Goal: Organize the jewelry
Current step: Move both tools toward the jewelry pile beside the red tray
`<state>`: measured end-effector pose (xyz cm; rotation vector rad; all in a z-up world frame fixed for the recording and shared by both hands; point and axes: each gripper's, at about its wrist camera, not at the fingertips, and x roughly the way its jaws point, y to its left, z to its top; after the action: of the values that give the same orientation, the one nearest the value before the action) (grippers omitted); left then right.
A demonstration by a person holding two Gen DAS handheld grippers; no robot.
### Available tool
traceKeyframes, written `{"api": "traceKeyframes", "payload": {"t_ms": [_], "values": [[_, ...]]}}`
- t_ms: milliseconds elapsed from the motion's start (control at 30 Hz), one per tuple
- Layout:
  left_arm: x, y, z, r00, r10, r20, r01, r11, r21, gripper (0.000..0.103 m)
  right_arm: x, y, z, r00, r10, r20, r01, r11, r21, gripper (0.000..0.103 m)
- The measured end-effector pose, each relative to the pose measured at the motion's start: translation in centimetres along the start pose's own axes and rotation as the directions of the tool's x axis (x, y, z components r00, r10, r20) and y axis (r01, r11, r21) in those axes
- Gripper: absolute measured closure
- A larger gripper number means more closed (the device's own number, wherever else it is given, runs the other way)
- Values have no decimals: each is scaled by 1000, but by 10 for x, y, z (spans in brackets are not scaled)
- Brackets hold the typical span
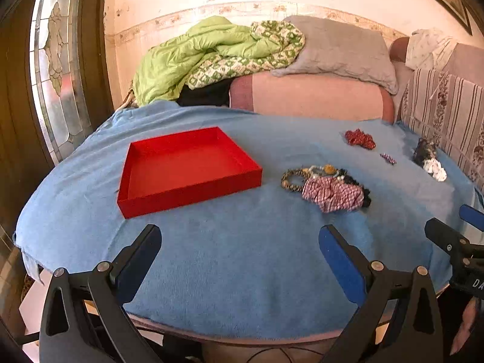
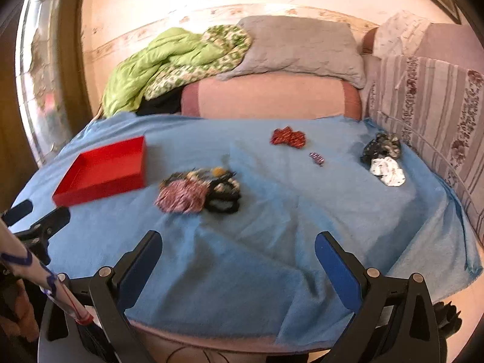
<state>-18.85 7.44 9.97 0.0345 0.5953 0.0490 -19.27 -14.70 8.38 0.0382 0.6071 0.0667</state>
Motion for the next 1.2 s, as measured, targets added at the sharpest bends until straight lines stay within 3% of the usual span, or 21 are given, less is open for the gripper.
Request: {"api": "traceKeyframes", "payload": {"t_ms": [367, 1200], "values": [[9, 1, -9, 1000, 0, -17, 0, 1000, 12, 0, 5, 14, -8, 999, 5, -33, -7, 998, -60, 1], [26, -6, -15, 998, 0, -69, 2, 1000, 28, 0, 17, 13, -11, 996, 8, -85, -13, 998, -57, 1]]}}
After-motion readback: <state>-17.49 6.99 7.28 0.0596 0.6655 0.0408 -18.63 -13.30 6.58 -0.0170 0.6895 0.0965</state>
